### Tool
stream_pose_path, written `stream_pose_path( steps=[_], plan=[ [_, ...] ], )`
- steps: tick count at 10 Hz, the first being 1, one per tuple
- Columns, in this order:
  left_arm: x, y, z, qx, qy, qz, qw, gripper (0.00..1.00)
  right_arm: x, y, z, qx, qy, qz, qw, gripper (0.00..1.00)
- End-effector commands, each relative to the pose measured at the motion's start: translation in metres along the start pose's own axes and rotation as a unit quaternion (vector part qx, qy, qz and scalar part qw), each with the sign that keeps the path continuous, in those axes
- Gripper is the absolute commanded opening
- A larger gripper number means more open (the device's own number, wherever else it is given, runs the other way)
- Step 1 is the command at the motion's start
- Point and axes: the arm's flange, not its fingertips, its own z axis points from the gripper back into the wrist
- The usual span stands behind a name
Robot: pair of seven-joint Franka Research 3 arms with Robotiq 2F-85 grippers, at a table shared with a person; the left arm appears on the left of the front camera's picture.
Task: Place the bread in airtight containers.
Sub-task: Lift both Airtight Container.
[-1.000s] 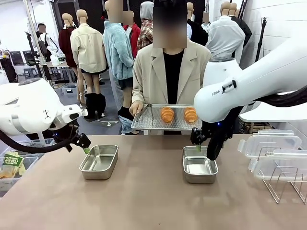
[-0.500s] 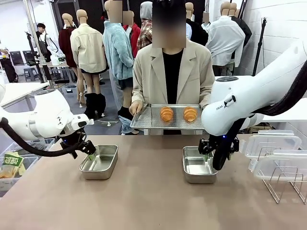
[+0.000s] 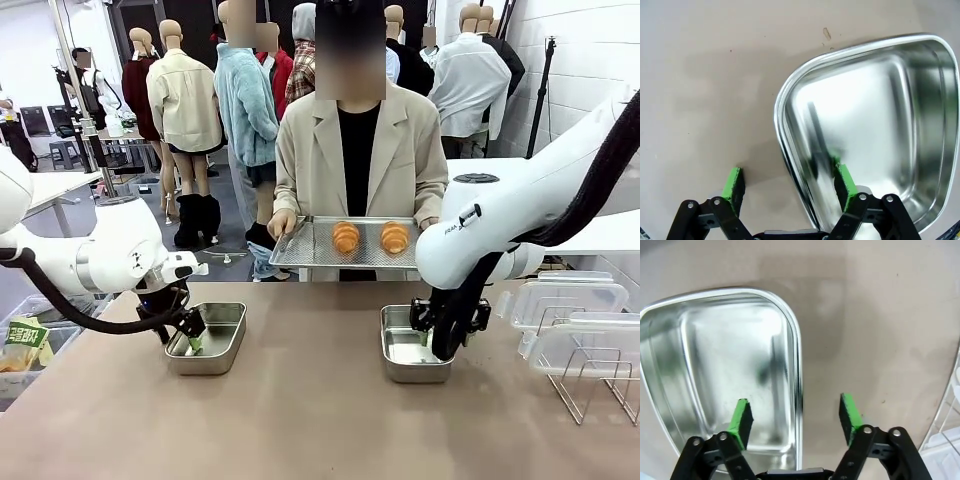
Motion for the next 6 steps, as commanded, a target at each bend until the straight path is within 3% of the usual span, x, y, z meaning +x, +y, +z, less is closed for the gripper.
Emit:
stream_pose_path(
  steps=[1, 3, 4, 6],
  plan=[
    [0.0064, 0.0015, 0.0065, 0.004, 0.002, -0.006, 1.0, 0.52, 0.0061, 0.0009, 0.0031, 0.007, -0.009, -0.001, 1.0, 0.4],
    [0.006, 0.0008, 0.0082, 0.002, 0.0, -0.002, 1.0, 0.13, 0.0087, 0.0018, 0.0005, 0.002, -0.005, 0.001, 1.0, 0.01],
    [0.0049, -0.0017, 0.01, -0.003, -0.001, -0.004, 1.0, 0.0, 0.0082, 0.0019, 0.0003, -0.003, -0.01, -0.005, 1.0, 0.0],
    [0.0055, -0.0038, 0.0143, -0.009, -0.003, -0.008, 1.0, 0.0, 0.0117, 0.0026, -0.0016, -0.005, -0.006, -0.007, 1.0, 0.0]
  ],
)
